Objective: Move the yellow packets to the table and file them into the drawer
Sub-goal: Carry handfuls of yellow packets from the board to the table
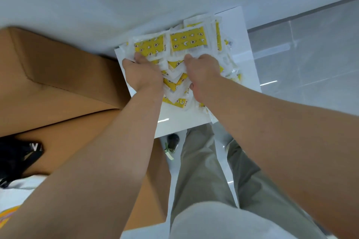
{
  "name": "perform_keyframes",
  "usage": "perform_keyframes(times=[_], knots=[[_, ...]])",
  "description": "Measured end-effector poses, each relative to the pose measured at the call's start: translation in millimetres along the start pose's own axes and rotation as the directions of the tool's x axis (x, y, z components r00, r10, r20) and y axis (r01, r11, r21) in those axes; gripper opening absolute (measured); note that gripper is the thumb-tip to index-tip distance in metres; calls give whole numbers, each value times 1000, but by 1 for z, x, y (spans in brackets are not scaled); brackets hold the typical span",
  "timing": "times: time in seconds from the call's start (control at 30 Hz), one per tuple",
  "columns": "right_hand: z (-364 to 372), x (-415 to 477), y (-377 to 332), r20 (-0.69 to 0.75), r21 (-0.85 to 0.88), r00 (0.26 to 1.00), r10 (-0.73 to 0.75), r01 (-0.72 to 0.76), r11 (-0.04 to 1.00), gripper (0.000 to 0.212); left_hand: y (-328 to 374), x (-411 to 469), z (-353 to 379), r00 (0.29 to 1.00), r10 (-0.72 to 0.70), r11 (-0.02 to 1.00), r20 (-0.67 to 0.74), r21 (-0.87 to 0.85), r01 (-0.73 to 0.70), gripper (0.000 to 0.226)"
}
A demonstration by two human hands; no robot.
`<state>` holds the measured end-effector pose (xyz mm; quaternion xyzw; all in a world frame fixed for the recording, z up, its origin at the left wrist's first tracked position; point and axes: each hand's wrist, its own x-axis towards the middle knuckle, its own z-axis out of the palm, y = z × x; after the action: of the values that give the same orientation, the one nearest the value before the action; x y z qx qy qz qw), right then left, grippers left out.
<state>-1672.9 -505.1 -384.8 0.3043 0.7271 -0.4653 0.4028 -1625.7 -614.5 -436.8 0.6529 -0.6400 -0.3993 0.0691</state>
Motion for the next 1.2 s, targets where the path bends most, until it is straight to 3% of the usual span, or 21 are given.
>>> perform_keyframes(times=[0.13,0.33,0.63,0.9,1.2], knots=[[-18,-44,4,-86,46,990,-112,116,992,22,21,-46,-30,998,55,993,-12,-104,-56,23],[-75,-123,-17,-148,-49,912,-382,379,924,24,71,-113,-73,990,118,971,77,-217,-99,16],[-148,-194,-50,-421,189,797,-433,544,817,32,160,-197,-111,904,382,905,190,-274,-325,21],[-241,-238,-61,-615,422,729,-300,626,656,32,228,-287,-86,734,594,791,330,-410,-455,18],[-365,-284,-18,-742,608,667,-66,711,353,15,253,-440,-46,430,771,635,470,-515,-576,24]])
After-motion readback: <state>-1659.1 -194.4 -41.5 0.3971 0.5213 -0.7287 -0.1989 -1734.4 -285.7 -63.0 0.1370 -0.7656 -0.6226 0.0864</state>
